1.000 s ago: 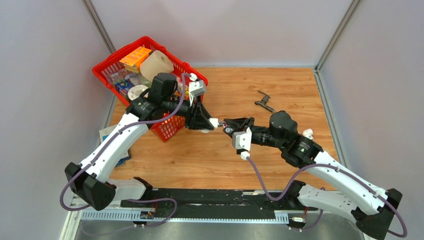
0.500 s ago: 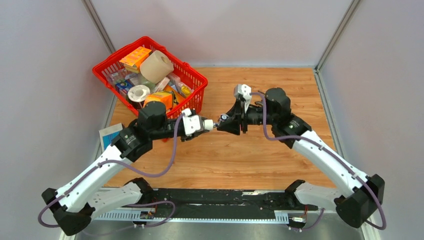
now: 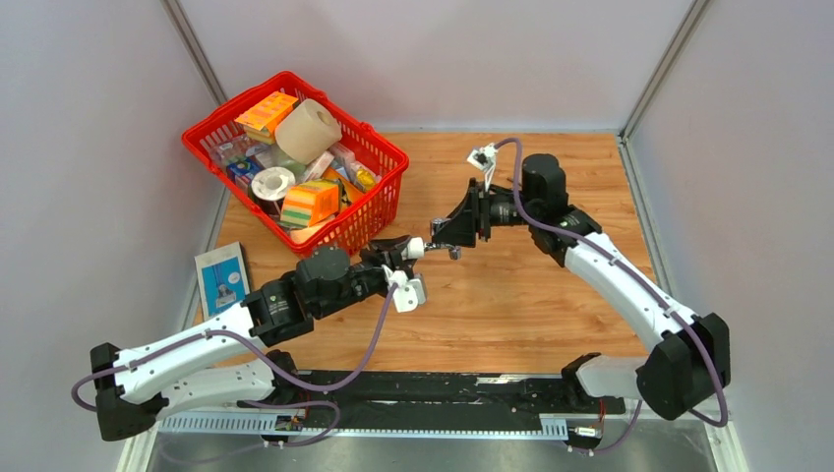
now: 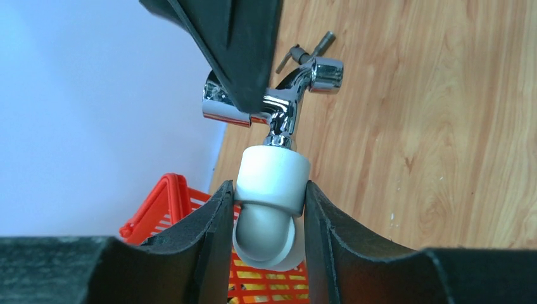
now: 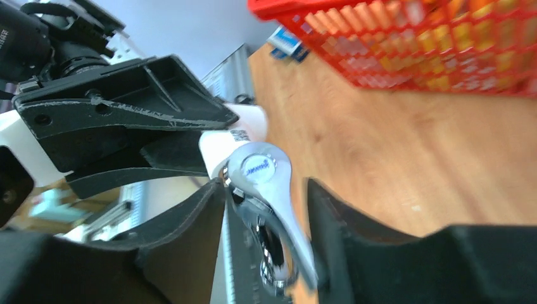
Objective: Install the water faucets
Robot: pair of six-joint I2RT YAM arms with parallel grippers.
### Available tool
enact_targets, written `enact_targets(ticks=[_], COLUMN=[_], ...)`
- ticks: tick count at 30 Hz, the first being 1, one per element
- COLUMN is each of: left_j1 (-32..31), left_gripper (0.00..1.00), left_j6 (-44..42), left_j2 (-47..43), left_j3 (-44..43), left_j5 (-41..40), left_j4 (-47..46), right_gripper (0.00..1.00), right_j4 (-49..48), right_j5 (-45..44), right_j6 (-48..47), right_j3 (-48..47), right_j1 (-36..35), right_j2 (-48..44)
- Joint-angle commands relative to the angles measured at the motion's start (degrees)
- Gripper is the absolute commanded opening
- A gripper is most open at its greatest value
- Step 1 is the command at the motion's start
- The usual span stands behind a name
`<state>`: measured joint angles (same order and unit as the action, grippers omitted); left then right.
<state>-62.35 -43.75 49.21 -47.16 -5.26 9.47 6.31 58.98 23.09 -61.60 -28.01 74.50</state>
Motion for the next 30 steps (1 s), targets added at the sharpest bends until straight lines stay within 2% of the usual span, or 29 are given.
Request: enact_targets(ticks=[1, 5, 9, 10, 11, 15, 17, 24, 30], left_j1=[0.9, 7.4, 15.4, 17.2, 19.9, 27.3, 29.1, 32.2, 32.6], left_gripper=[0.0, 0.0, 0.0, 0.0, 0.0, 0.0, 0.0, 0.0, 0.0], left_j6=[5.4, 13.0, 20.9, 24.1, 25.6, 35.8, 41.4, 59.2, 65.8], left_j2=[-1.9, -3.2, -3.2, -2.9, -2.1, 1.8, 3.9, 8.9, 12.3], left_j3=[0.0, 1.1, 0.5, 0.1, -0.6, -3.6, -4.9, -8.1, -10.6], left_j5=[-0.9, 6.8, 18.1, 23.4, 25.9, 44.6, 49.7, 57.2, 62.7], left_j4=[-2.8, -2.6, -2.8, -2.8, -3.3, -4.9, -7.1, -14.4, -16.2], right_gripper=[0.61, 0.77, 0.83, 0.84, 0.86, 0.92, 0.92, 0.91, 0.89], right_j4=[-4.5, -4.5, -5.5, -5.8, -5.8, -8.8, -9.1, -9.9, -10.9], right_j5=[-8.9, -14.3, -15.4, -14.7, -13.9, -11.4, -10.6, -9.0, -8.4], right_j6=[-7.7, -19.3, -33.8, -36.9, -39.6, -48.7, -51.6, -57.4, -56.9], right_j3=[-2.1, -0.2, 4.3, 5.7, 7.4, 13.0, 15.4, 20.3, 19.5], right_j1=[3.4, 3.5, 3.4, 3.3, 3.4, 2.4, 1.6, -3.4, -3.6], right_j2=[-7.2, -13.1, -19.9, -21.6, -22.9, -28.2, -29.9, -32.7, -30.3])
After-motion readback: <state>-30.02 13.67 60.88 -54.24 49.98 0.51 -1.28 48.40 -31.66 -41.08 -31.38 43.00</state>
